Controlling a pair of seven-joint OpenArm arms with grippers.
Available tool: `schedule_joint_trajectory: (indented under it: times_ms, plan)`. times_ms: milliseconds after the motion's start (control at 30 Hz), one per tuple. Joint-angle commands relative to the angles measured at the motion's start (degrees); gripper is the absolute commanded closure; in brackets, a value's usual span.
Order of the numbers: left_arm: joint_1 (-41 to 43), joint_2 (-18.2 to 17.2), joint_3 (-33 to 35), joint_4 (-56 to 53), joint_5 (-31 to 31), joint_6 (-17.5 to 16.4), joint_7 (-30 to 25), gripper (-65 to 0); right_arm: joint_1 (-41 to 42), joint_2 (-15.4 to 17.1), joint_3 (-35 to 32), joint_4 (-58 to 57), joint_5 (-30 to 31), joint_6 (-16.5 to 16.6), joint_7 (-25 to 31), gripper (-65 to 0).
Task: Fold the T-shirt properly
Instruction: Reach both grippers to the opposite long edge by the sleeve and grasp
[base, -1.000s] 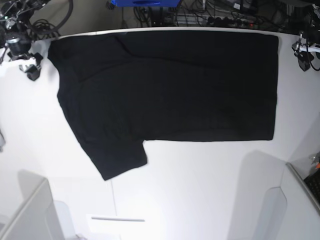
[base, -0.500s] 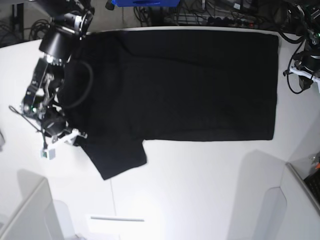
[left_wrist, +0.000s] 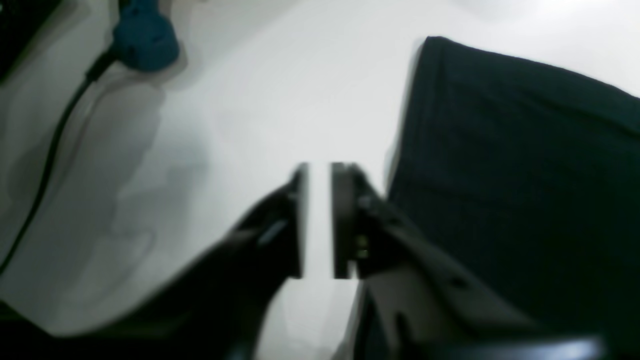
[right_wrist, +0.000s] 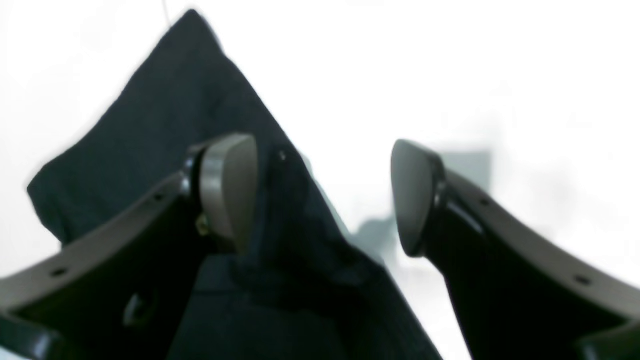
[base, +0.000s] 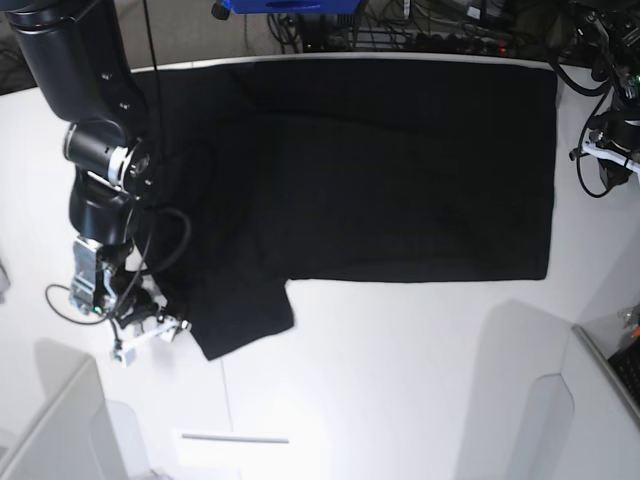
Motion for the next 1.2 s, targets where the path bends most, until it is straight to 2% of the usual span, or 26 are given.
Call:
schedule_joint_trajectory:
  times_ms: [0, 67, 133, 200, 333, 500, 667, 833, 1033, 1167]
  plan:
    - [0.0, -1.1, -0.5, -0.1, -0.3, 0.1, -1.0, -18.6, 2.5, 0.9, -0.1, 0.0, 0.4, 0.0, 1.1, -39.8]
    - [0.0, -1.2, -0.2, -1.8, -0.3, 0.1, -1.0, -24.7, 2.5, 0.8, -1.7, -0.1, 0.4, 0.0, 1.1, -39.8]
    - [-0.8, -1.3, -0.1, -3.4, -0.6, 0.1, -1.0, -28.1, 2.2, 0.5, -6.2, -0.1, 0.6, 0.1, 1.1, -39.6]
    - [-2.2, -1.3, -0.3, -4.9, -0.3, 0.1, -1.0, -28.3, 1.5, -0.4, -9.0, 0.0, 0.7, 0.1, 1.1, -39.6]
    - [-4.0, -1.3, -0.5, -8.2, -0.3, 0.1, -1.0, -28.3, 0.7, -0.9, -9.2, 0.1, 0.7, 0.1, 1.2, -38.7]
    - [-4.9, -1.3, -0.1, -8.9, -0.3, 0.1, -1.0, -28.1, 0.7, -0.8, -9.2, 0.1, 0.7, 0.1, 1.4, -31.2]
    - [-6.7, -1.3, -0.1, -9.5, -0.3, 0.1, -1.0, -28.1, 0.6, -0.6, -9.2, 0.1, 0.7, 0.1, 2.6, -20.1]
    - [-10.5, -3.3, 1.6, -13.6, -0.2, 0.1, -1.0, -28.1, -0.1, -0.6, -9.2, 0.1, 0.7, 0.0, 3.4, -0.9]
    - [-19.0, -7.0, 6.9, -22.0, 0.6, 0.3, -1.0, -29.0, -0.1, -0.8, -9.2, 0.1, 0.7, -0.2, 3.4, 0.0]
    - [-27.0, -6.8, 9.7, -28.9, 8.2, 0.3, -1.0, -29.0, -0.1, -0.8, -9.3, 0.1, 0.7, -0.2, 3.4, 0.0]
